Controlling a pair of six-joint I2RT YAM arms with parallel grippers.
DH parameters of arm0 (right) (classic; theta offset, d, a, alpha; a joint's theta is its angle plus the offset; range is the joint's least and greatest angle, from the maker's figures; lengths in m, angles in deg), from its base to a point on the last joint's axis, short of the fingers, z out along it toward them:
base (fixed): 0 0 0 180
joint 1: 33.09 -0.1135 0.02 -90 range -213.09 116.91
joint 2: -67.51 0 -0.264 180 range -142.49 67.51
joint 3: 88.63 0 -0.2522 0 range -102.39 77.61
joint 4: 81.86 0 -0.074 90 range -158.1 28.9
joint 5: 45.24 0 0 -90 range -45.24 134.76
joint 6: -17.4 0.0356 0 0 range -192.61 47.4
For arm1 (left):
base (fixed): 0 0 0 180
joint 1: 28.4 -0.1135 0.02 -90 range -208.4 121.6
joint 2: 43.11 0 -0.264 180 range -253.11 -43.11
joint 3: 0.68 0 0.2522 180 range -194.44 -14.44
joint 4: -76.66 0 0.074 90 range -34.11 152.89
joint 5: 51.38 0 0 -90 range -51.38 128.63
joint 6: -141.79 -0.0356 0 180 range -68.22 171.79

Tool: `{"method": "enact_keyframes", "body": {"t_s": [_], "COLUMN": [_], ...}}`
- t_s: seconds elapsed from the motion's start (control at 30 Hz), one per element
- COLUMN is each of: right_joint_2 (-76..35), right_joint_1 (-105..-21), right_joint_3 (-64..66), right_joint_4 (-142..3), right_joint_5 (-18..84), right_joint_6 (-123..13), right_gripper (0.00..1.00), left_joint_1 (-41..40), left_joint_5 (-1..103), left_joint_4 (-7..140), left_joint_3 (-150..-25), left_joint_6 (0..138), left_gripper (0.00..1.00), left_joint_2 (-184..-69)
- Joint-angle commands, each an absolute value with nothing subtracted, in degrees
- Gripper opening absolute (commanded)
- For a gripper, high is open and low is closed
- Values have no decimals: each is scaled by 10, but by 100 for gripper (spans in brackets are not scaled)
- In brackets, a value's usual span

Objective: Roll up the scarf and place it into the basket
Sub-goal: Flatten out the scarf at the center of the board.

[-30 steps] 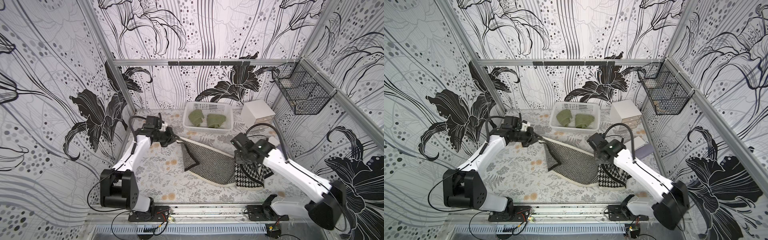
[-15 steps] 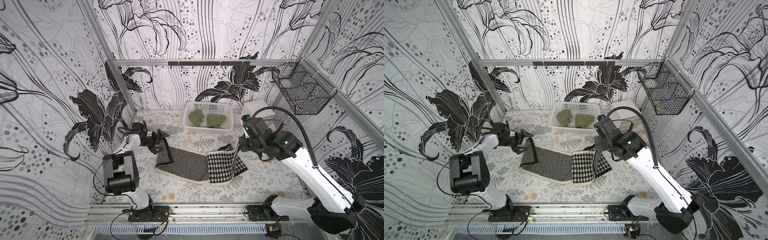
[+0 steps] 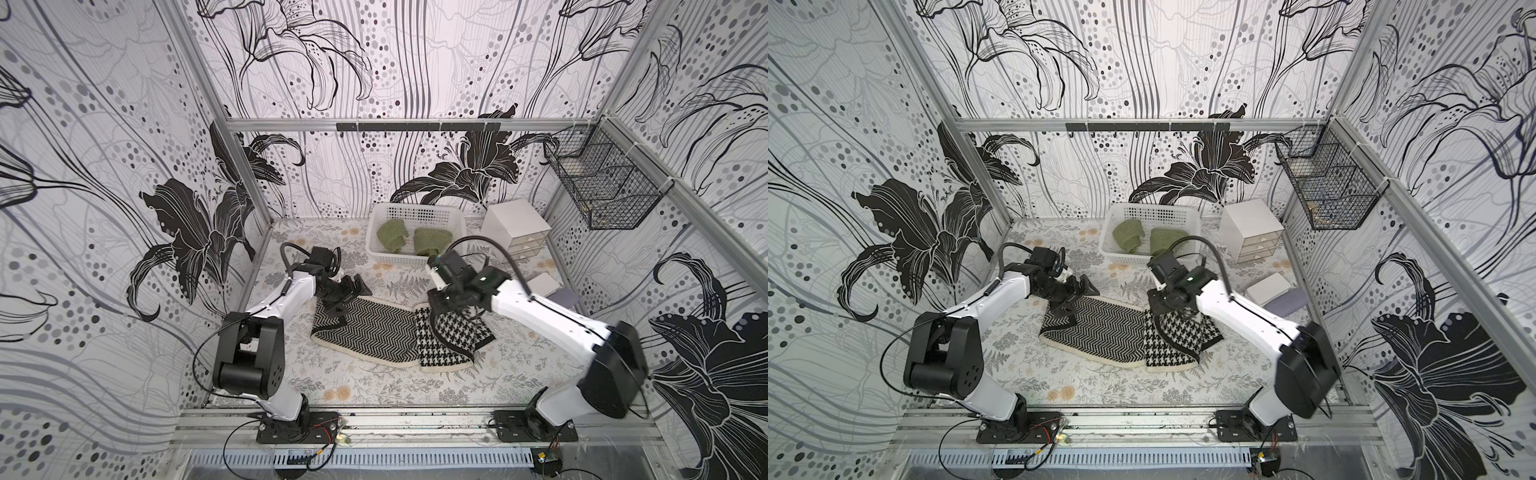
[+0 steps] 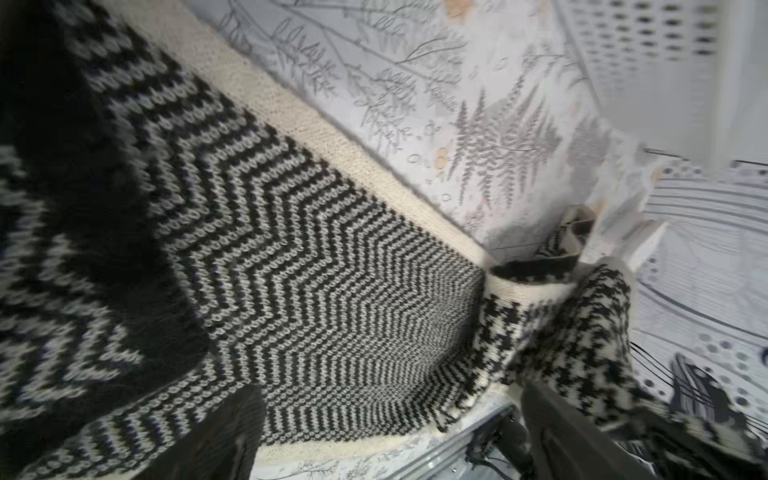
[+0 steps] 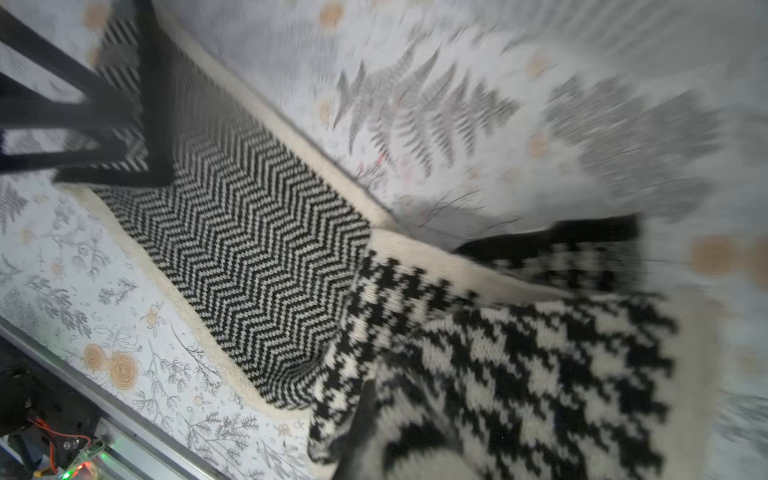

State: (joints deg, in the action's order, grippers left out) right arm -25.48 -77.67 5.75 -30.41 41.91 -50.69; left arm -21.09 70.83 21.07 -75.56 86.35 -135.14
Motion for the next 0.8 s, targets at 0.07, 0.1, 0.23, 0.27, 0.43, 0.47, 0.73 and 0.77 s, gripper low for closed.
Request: {"method": "enact_keyframes", "body": {"t_s": [0.07, 0.1, 0.23, 0.27, 0.43, 0.47, 0.73, 0.77], "right_joint_2": [-392, -412, -459, -460, -414, -399, -269, -246], "right_joint_1": [-821, -820, -820, -817, -772, -756, -713, -725], "right_joint_3": [13, 7, 11, 20, 102, 121, 133, 120], "right_joint_4": [-330, -311, -228, -207, -135, -121, -72, -80], "right_joint_5": [411, 422, 489, 509, 598, 615, 690, 671], "right_joint_6": [-435, -424, -392, -386, -356, -353, -389, -401], "right_gripper": [0, 0, 0, 0, 0, 0, 0, 0], "left_joint_1": [-211, -211, -211, -211, -211, -213, -225, -225], "left_joint_5": [541, 525, 486, 480, 380, 367, 403, 405], "left_joint_4": [225, 219, 211, 208, 163, 159, 167, 165], "left_joint_3": [-740, -740, -735, -732, -716, -710, -700, -701], "left_joint_6": [886, 883, 872, 870, 879, 883, 883, 883], "left_gripper": [99, 99, 99, 99, 99, 99, 99, 99], "left_joint_2": [-1360, -1363, -1395, -1402, -1389, -1380, -1329, -1317]}}
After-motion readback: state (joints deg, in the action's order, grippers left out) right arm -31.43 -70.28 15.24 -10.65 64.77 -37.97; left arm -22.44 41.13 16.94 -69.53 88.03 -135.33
